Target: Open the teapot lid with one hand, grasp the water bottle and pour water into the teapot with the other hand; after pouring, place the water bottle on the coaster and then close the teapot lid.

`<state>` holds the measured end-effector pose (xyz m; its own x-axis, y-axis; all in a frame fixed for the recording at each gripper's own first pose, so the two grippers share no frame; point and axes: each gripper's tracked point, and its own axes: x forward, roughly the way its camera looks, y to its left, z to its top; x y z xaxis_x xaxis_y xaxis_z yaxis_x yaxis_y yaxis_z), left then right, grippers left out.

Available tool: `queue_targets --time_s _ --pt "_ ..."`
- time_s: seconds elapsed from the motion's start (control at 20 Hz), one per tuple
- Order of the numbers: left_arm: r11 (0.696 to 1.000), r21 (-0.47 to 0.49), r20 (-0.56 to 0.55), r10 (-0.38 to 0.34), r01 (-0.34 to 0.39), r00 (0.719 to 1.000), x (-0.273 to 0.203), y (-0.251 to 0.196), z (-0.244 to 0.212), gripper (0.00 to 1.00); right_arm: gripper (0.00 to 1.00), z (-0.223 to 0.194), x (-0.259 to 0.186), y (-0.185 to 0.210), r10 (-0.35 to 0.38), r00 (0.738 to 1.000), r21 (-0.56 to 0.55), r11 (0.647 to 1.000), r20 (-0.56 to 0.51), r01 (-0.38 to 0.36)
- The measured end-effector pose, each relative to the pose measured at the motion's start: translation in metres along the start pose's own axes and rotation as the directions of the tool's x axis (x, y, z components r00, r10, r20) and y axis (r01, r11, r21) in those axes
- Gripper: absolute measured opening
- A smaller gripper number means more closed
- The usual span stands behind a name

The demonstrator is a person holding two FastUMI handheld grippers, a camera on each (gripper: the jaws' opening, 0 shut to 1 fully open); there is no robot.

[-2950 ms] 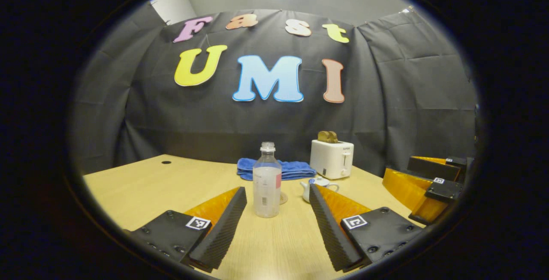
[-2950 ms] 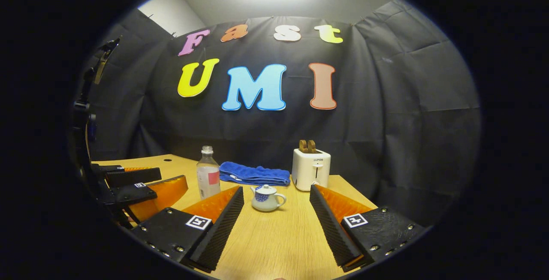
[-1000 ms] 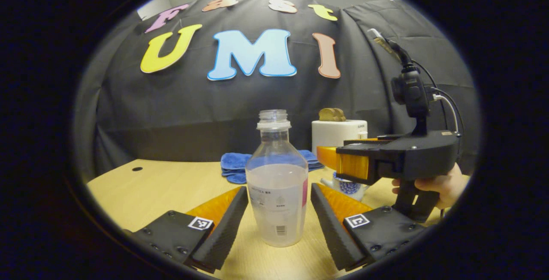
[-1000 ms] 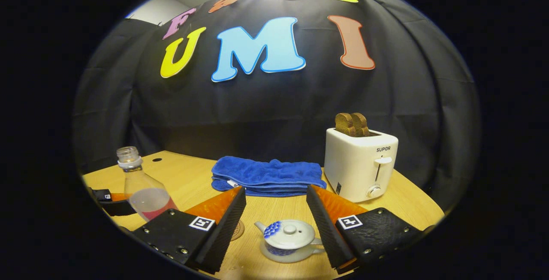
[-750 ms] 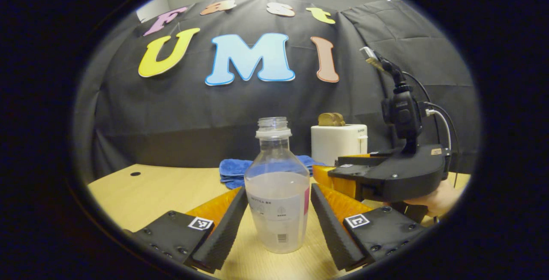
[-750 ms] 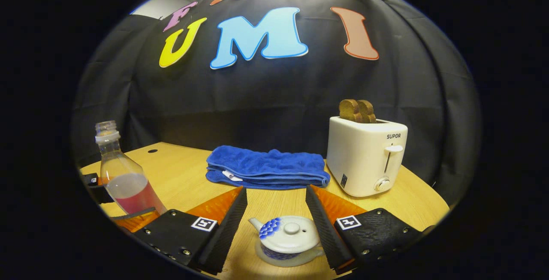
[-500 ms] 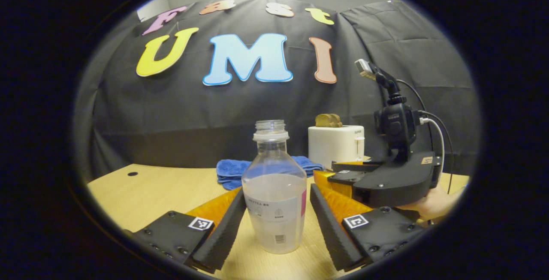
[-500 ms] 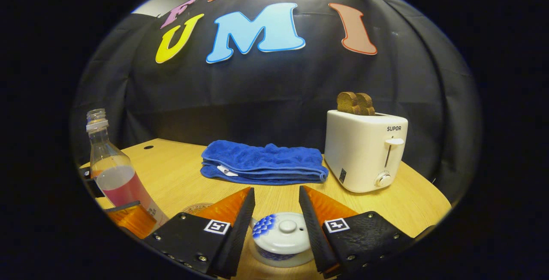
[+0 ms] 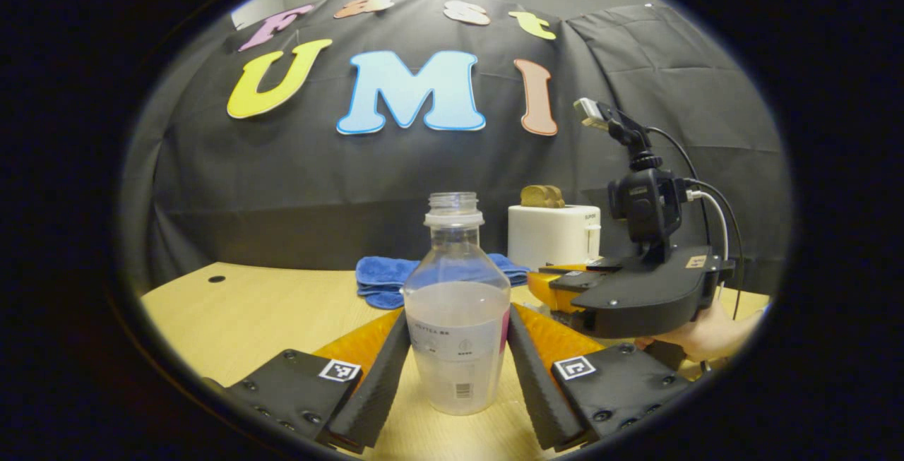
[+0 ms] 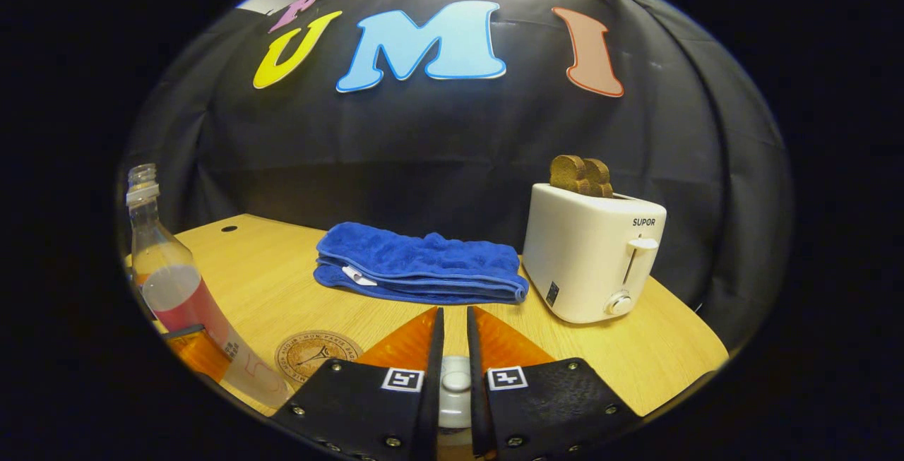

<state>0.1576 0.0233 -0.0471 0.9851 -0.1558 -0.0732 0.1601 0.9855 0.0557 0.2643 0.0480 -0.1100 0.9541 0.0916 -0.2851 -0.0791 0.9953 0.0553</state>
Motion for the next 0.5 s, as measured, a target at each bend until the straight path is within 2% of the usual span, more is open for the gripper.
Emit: queue_targets --time_s 0.05,0.1,0.15,0.5 --pt "1.000 0.000 -0.007 0.000 0.000 1.000 0.001 0.000 -0.004 0.89 0.19 -0.001 -0.006 0.002 0.011 1.000 0.025 1.000 0.005 -0.011" --pt "1.000 0.002 -0.016 0.000 0.000 1.000 0.002 -0.001 -0.005 0.89 0.07 0.002 -0.002 0.002 0.028 0.999 0.034 0.999 0.014 -0.029" --pt "1.000 0.005 -0.020 0.002 -0.002 1.000 0.001 -0.001 -0.007 0.89 0.10 0.001 -0.001 0.002 0.036 0.999 0.029 0.999 0.020 -0.037" --pt "1.000 0.011 -0.026 -0.001 0.001 1.000 0.001 -0.002 -0.006 0.89 0.10 0.024 -0.010 0.009 0.067 0.993 0.032 0.997 0.100 -0.070"
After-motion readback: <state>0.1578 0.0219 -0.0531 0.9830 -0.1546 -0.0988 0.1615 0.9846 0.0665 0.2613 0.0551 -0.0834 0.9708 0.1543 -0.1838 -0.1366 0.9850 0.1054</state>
